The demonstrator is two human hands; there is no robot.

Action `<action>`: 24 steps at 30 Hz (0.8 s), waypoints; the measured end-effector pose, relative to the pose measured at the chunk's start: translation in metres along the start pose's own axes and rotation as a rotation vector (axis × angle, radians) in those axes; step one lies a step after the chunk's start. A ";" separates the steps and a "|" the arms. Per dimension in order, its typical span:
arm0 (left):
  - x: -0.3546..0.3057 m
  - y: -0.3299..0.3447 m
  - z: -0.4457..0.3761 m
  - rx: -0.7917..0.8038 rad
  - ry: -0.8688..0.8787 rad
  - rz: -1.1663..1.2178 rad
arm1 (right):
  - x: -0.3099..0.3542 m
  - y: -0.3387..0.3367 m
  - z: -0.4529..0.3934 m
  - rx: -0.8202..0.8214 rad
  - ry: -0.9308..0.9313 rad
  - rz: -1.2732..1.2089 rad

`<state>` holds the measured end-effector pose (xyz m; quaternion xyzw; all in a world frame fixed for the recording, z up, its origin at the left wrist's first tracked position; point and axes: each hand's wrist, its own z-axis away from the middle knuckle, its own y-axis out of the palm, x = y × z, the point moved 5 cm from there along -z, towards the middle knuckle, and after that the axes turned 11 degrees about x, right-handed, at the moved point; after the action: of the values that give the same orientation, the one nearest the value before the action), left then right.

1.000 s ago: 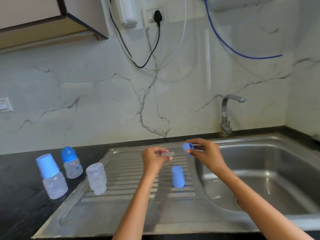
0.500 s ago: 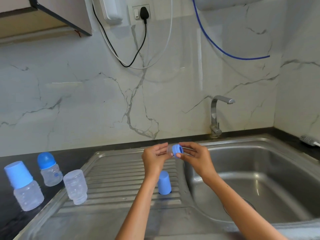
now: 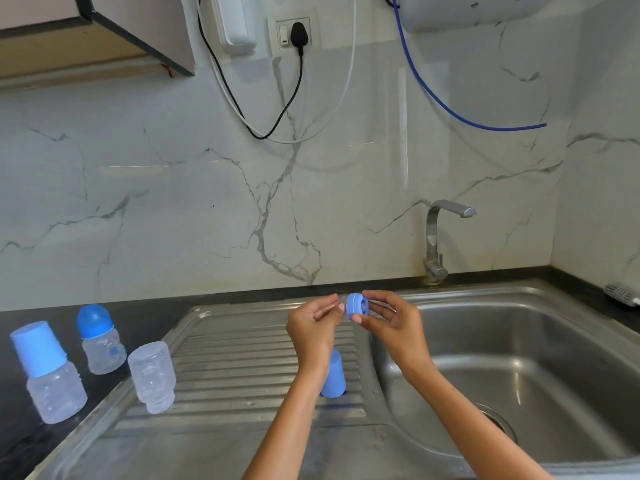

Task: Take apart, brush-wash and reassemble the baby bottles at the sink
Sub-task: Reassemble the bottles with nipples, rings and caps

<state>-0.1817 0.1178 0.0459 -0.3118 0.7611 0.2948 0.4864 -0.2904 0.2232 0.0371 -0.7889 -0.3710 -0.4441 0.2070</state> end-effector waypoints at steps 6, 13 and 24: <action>0.002 0.009 0.004 0.063 -0.058 0.088 | -0.004 0.000 0.001 -0.007 -0.012 0.004; 0.000 0.011 0.007 0.108 -0.057 0.153 | -0.004 0.002 0.001 0.065 -0.024 -0.002; -0.003 0.011 0.006 0.279 -0.074 0.096 | 0.006 -0.001 0.002 0.025 -0.017 -0.048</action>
<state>-0.1855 0.1297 0.0480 -0.1934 0.7902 0.2206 0.5380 -0.2887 0.2274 0.0410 -0.7807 -0.3972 -0.4376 0.2029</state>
